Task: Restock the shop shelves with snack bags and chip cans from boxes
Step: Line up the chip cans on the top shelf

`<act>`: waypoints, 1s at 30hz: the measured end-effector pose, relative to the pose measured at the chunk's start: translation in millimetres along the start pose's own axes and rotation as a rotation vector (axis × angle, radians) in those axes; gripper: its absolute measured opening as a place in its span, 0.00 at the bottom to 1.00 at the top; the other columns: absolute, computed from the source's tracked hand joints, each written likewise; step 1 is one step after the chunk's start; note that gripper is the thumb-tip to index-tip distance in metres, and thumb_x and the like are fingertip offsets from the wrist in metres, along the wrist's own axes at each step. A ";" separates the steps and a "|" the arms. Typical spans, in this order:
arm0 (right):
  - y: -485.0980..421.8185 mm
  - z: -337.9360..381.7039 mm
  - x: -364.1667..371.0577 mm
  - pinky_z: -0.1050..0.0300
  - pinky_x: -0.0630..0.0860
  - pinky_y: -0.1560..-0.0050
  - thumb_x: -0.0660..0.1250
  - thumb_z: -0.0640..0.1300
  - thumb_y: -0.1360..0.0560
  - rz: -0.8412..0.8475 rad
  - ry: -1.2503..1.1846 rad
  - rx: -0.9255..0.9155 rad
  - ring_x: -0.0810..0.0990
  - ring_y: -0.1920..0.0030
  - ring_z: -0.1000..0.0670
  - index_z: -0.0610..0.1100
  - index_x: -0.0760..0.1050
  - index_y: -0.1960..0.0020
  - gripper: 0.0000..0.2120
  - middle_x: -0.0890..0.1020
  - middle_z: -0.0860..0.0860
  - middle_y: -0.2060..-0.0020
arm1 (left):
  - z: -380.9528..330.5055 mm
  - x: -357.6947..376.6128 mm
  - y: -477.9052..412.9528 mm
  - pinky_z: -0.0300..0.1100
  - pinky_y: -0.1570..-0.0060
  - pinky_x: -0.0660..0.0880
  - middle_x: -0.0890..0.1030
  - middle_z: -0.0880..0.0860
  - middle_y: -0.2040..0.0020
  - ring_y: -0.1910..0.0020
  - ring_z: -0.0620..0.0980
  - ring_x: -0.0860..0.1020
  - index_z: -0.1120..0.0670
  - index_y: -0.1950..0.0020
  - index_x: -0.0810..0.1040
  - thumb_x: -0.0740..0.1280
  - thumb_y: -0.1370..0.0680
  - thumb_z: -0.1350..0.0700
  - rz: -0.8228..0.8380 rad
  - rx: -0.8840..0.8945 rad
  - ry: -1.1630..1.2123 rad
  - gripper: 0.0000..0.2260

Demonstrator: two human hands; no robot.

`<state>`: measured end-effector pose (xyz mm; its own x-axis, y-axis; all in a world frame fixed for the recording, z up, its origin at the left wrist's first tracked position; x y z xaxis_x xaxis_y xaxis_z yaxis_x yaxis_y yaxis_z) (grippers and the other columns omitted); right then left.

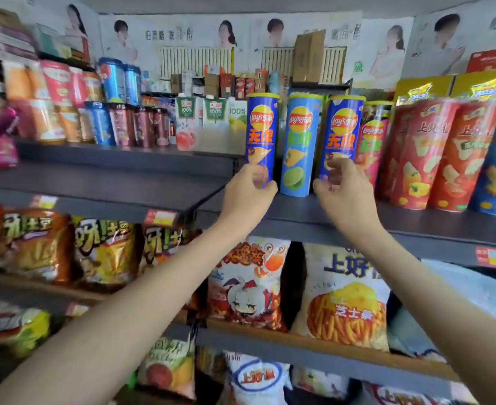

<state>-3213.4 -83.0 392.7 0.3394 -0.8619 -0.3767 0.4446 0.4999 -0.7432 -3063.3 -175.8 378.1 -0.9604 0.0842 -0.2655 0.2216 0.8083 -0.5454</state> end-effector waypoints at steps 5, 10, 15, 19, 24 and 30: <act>126.5 49.6 22.0 0.74 0.70 0.55 0.68 0.37 0.25 0.238 -0.314 -0.036 0.78 0.55 0.57 0.43 0.77 0.43 0.11 0.79 0.52 0.52 | 26.8 -39.0 129.2 0.29 0.50 0.73 0.80 0.45 0.52 0.55 0.35 0.78 0.55 0.45 0.78 0.67 0.23 0.63 -0.119 -0.031 0.173 0.08; 240.5 66.6 89.7 0.78 0.69 0.59 0.66 0.38 0.23 0.597 -0.422 0.118 0.75 0.58 0.65 0.44 0.76 0.43 0.09 0.78 0.55 0.54 | 125.0 -84.9 225.9 0.45 0.48 0.77 0.80 0.47 0.50 0.49 0.47 0.79 0.47 0.48 0.76 0.65 0.20 0.57 -0.089 -0.478 0.135 0.05; 355.3 85.7 180.6 0.72 0.73 0.56 0.63 0.37 0.22 0.953 -0.390 0.245 0.79 0.53 0.52 0.41 0.77 0.44 0.08 0.81 0.49 0.53 | 216.6 -147.4 317.3 0.49 0.53 0.78 0.79 0.50 0.57 0.57 0.50 0.78 0.48 0.57 0.74 0.63 0.21 0.61 -0.203 -0.818 0.140 0.09; 428.8 118.7 241.9 0.58 0.74 0.48 0.65 0.37 0.24 1.150 -0.363 0.306 0.79 0.50 0.48 0.41 0.78 0.45 0.09 0.81 0.48 0.53 | 271.8 -214.3 380.8 0.53 0.43 0.78 0.79 0.52 0.55 0.52 0.53 0.78 0.47 0.58 0.74 0.64 0.22 0.63 -0.228 -1.006 0.139 0.11; 504.9 181.7 331.6 0.48 0.75 0.43 0.65 0.36 0.24 1.298 -0.356 0.348 0.79 0.49 0.46 0.45 0.76 0.48 0.07 0.80 0.48 0.54 | 341.9 -326.5 444.8 0.44 0.51 0.73 0.76 0.57 0.47 0.50 0.52 0.74 0.63 0.36 0.74 0.61 0.20 0.66 -0.324 -1.183 0.093 0.13; 584.0 259.5 452.3 0.46 0.76 0.42 0.65 0.41 0.22 1.431 -0.287 0.399 0.78 0.46 0.48 0.49 0.74 0.46 0.06 0.78 0.50 0.50 | 428.4 -491.1 493.8 0.41 0.47 0.73 0.78 0.55 0.43 0.42 0.57 0.77 0.54 0.41 0.75 0.64 0.21 0.59 -0.442 -1.367 -0.133 0.09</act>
<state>-2585.1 -158.8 -68.3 0.7924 0.3780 -0.4788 -0.2175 0.9083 0.3573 -2410.0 -67.6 -101.4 -0.8669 -0.3081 -0.3919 -0.4896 0.6744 0.5527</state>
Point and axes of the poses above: each hand's wrist, its own y-axis away from the middle knuckle, its own x-axis out of the palm, z = x × y, the point moved 5 cm from there along -y, towards the middle knuckle
